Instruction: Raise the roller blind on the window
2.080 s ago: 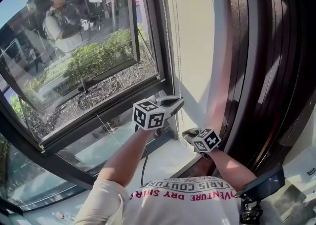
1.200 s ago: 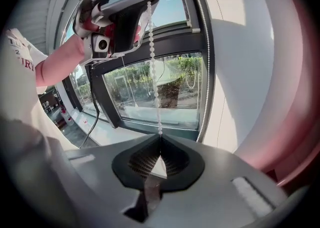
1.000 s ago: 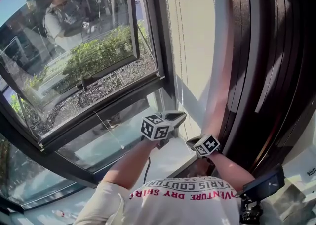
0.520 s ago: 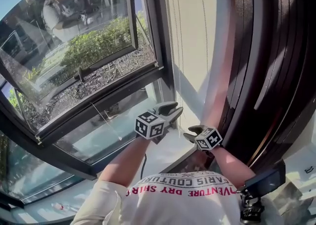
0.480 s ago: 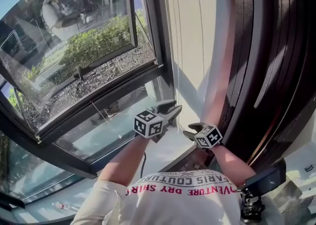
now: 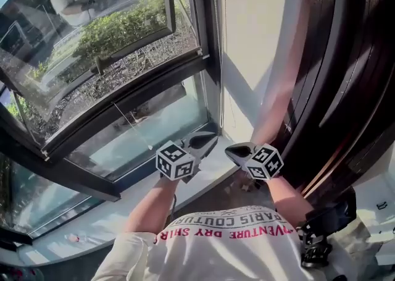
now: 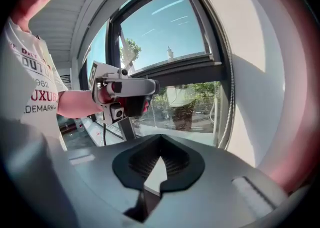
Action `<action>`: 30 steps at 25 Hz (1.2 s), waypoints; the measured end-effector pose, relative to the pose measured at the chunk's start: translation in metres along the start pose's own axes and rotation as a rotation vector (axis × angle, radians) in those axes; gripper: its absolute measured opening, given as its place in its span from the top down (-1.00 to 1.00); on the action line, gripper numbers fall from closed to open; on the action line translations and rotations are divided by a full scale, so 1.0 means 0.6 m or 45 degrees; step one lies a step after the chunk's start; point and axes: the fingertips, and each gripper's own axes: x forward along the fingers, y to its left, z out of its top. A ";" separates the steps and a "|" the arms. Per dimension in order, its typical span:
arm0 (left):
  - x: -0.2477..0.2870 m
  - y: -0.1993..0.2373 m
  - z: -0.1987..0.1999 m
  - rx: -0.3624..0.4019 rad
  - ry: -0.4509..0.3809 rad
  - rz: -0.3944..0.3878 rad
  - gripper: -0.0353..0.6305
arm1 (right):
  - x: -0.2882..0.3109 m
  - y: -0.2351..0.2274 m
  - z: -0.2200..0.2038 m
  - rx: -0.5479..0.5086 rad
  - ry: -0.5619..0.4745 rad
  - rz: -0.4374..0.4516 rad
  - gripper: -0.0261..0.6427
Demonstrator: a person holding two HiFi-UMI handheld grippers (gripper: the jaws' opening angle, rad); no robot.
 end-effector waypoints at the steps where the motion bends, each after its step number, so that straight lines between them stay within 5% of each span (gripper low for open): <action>1: -0.009 -0.008 -0.005 -0.006 -0.001 0.003 0.88 | 0.001 0.014 0.002 -0.021 0.006 0.013 0.91; 8: -0.087 -0.087 -0.052 -0.044 0.004 0.018 0.88 | -0.024 0.124 0.002 -0.010 -0.042 0.020 0.91; 14: -0.166 -0.204 -0.116 -0.102 0.029 0.018 0.88 | -0.080 0.242 -0.055 0.062 -0.076 -0.046 0.91; 20: -0.223 -0.327 -0.184 -0.089 0.100 0.100 0.88 | -0.131 0.352 -0.135 0.109 -0.170 0.012 0.91; 30: -0.321 -0.548 -0.180 -0.051 0.071 0.076 0.88 | -0.279 0.558 -0.176 0.131 -0.263 -0.024 0.91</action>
